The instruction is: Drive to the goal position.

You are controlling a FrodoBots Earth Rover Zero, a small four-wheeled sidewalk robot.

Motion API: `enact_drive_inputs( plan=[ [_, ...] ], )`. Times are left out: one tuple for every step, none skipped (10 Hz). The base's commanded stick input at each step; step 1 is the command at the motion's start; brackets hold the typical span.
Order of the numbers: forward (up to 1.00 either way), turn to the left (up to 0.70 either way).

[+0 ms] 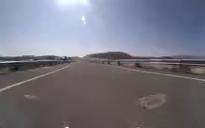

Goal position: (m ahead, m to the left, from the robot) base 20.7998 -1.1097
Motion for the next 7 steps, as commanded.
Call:
enact_drive_inputs(
  plan=[
    [0.7, 0.0],
    [0.7, 0.0],
    [0.7, 0.0],
    [0.7, 0.0],
    [0.7, 0.0],
    [0.7, 0.0],
    [0.7, 0.0]
  ],
)
